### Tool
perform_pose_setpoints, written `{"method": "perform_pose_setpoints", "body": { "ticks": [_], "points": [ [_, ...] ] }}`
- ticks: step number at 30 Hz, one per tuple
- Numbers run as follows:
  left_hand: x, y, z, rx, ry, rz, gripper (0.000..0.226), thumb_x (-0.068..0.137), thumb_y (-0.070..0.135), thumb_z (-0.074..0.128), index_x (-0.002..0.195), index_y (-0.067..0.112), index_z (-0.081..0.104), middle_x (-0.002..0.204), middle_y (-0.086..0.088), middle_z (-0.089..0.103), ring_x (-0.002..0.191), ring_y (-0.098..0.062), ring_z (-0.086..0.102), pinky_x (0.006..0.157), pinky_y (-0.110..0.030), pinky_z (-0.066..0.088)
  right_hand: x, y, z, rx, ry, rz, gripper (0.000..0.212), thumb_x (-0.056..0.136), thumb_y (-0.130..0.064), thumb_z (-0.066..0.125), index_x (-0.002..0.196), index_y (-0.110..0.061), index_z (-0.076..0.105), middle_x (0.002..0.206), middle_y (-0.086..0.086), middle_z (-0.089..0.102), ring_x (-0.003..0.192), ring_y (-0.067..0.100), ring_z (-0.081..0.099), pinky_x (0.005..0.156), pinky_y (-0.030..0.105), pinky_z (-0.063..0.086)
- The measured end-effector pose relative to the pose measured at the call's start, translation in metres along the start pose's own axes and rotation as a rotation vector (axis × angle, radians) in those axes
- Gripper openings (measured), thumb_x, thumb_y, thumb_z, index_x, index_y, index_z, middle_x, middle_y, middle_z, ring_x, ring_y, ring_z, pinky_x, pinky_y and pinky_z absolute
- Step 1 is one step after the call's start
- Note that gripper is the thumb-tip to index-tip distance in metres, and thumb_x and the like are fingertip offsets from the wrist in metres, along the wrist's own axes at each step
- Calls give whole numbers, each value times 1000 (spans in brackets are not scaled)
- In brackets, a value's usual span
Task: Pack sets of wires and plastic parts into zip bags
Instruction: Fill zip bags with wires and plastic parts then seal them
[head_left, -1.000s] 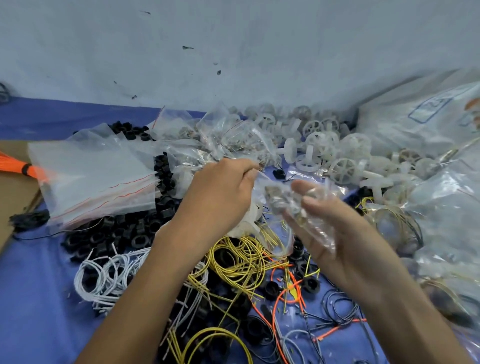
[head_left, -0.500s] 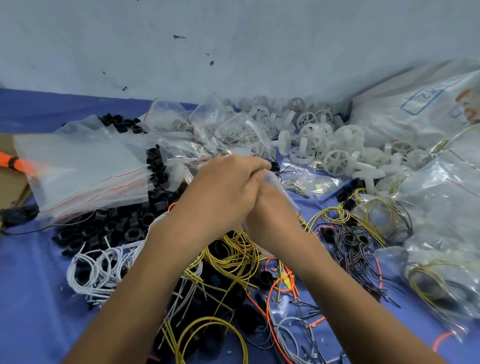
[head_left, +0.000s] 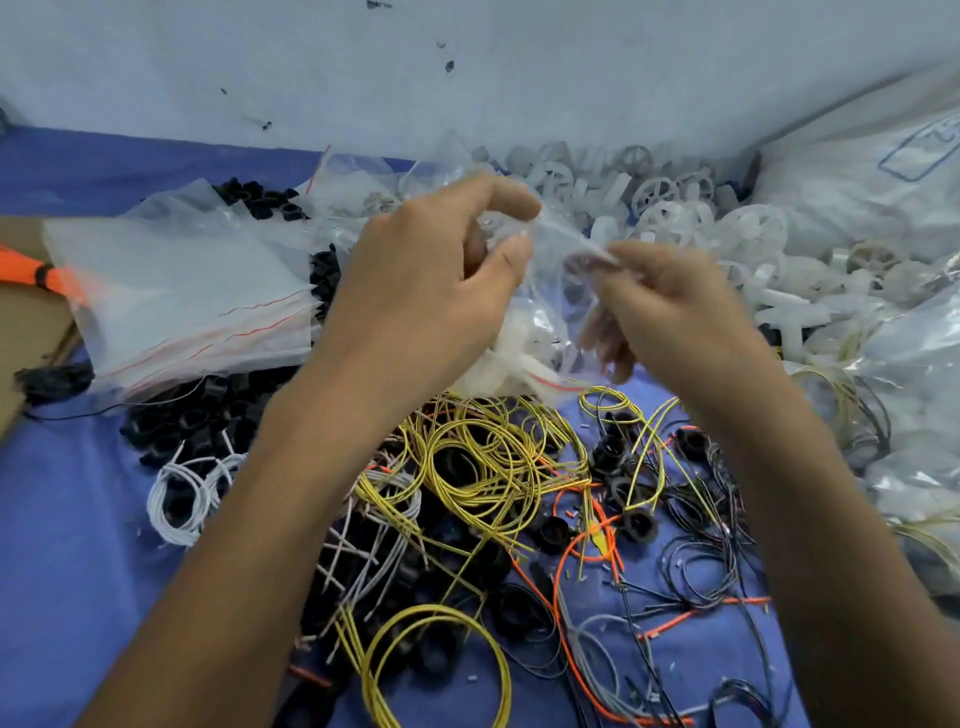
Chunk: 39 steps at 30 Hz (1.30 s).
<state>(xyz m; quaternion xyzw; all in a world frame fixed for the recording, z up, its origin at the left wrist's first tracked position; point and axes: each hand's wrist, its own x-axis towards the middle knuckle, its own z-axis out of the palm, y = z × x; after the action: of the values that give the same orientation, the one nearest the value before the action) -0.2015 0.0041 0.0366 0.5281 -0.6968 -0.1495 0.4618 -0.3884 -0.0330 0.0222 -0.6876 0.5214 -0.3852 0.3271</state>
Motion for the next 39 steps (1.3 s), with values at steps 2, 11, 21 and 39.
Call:
{"method": "perform_pose_setpoints", "body": {
  "ticks": [2, 11, 21, 39],
  "points": [
    [-1, 0, -9, 57, -59, 55, 36, 82, 14, 63, 112, 34, 58, 68, 9, 42, 59, -7, 43, 61, -24, 34, 10, -9, 1, 270, 45, -33, 24, 96, -8, 47, 99, -15, 70, 53, 7, 63, 41, 20, 52, 39, 26, 43],
    [2, -19, -39, 244, -300, -15, 41, 72, 82, 49, 87, 48, 66, 106, 20, 56, 104, 1, 52, 83, -32, 42, 23, -3, -6, 601, 93, -40, 25, 92, -5, 52, 103, -13, 73, 49, 0, 56, 39, 16, 41, 40, 18, 35],
    [1, -9, -34, -3, 75, 163, 12, 92, 32, 68, 96, 43, 64, 85, 14, 63, 69, -7, 57, 60, -22, 46, 18, -10, -28, 770, 114, -16, 24, 91, -4, 52, 95, -16, 72, 48, -6, 51, 43, 10, 42, 41, 16, 32],
    [1, -8, -29, -29, 126, 162, 31, 85, 34, 76, 112, 43, 64, 92, 26, 71, 77, -11, 68, 67, -28, 50, -7, -31, -21, -274, 413, -470, 30, 90, -50, 62, 116, -37, 65, 115, -5, 57, 116, 14, 49, 101, 30, 39]
  ]
}}
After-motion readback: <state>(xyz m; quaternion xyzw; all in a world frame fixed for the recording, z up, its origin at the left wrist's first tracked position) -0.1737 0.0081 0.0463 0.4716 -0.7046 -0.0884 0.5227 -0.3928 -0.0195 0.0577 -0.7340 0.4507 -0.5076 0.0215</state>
